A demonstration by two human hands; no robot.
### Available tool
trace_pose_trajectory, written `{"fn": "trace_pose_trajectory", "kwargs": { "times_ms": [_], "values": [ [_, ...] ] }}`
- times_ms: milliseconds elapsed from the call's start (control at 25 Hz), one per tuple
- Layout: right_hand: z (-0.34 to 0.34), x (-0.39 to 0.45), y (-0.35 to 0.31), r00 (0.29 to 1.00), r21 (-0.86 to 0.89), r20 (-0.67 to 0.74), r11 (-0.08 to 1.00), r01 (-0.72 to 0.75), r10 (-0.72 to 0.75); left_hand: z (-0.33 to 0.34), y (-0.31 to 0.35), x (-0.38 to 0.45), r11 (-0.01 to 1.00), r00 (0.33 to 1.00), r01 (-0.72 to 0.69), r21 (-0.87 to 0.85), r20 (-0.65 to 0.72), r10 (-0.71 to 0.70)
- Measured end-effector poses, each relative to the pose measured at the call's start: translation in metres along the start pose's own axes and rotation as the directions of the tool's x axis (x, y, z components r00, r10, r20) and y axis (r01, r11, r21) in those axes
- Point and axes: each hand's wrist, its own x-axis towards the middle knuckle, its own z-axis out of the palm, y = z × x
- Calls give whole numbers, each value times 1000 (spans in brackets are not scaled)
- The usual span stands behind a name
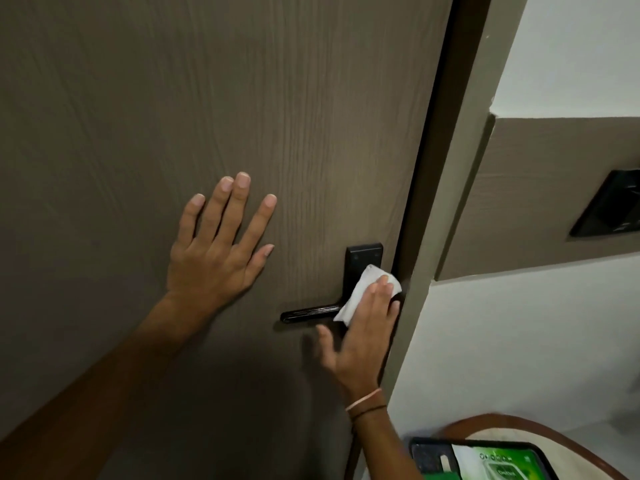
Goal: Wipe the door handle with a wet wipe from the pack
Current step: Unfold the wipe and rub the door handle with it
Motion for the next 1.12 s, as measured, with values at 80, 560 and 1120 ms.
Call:
{"fn": "trace_pose_trajectory", "kwargs": {
  "times_ms": [80, 560, 1120],
  "values": [
    [-1, 7, 1, 1000, 63, 4, 998, 0, -1, 0, 0, 2, 1000, 1000, -2, 1, -1, 2],
    [12, -4, -44, 805, -76, 143, 804, 589, -576, -4, 0, 4, 1000, 1000, -2, -23, 19, 2],
    [-11, 8, 72, 720, -86, 233, 724, 685, -654, 1, 1, 0, 1000, 1000, 19, 15, -5, -19]
  ]
}}
